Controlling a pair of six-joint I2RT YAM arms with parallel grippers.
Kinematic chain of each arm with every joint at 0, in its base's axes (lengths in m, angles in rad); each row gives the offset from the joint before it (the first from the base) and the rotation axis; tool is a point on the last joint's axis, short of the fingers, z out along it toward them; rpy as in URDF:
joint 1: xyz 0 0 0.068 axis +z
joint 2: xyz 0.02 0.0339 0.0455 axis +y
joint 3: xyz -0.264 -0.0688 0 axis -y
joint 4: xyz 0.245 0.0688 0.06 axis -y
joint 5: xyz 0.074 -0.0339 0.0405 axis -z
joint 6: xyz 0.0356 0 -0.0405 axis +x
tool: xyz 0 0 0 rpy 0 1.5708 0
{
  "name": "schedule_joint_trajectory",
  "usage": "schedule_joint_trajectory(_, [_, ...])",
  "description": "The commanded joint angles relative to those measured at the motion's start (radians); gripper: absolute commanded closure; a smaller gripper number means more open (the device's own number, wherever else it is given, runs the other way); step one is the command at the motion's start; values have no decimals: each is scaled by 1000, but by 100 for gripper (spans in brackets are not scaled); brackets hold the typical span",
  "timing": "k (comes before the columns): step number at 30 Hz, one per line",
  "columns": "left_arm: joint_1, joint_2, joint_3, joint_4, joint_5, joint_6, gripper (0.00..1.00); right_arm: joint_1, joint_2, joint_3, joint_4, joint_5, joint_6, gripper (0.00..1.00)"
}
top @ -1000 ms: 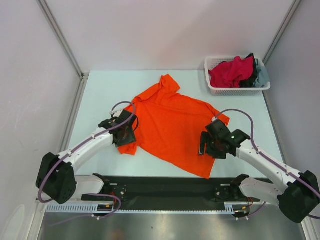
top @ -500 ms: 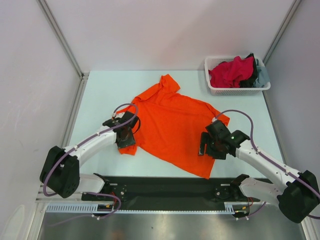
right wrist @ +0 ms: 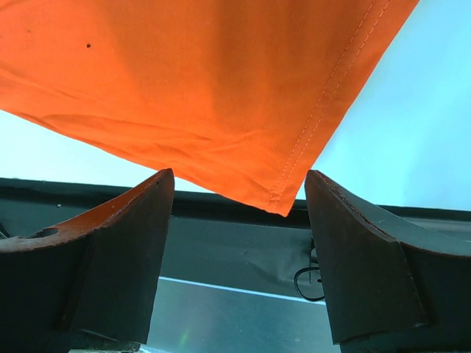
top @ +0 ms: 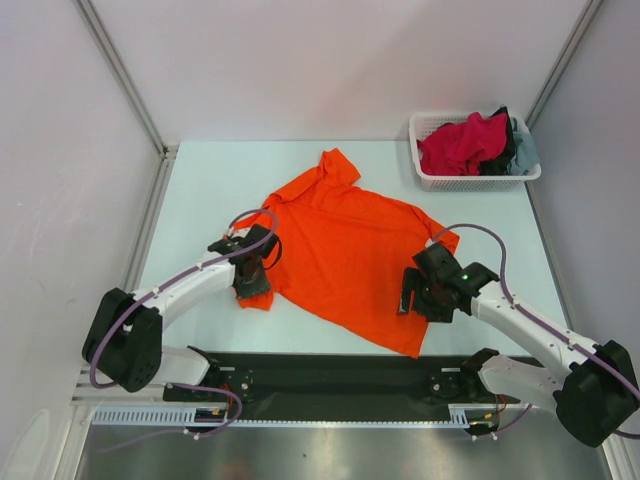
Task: Fold and stack the t-shirts
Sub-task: Flatten the tshirt out
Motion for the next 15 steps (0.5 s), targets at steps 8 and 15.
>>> schedule_joint_trajectory(8, [18,-35,-6,23,1,51,99,-17,-14,-50,19,-56,68,23])
schedule_joint_trajectory(15, [40,-162,45,-20,-10,98,100,-20,-25,-85,-27,-84,143,28])
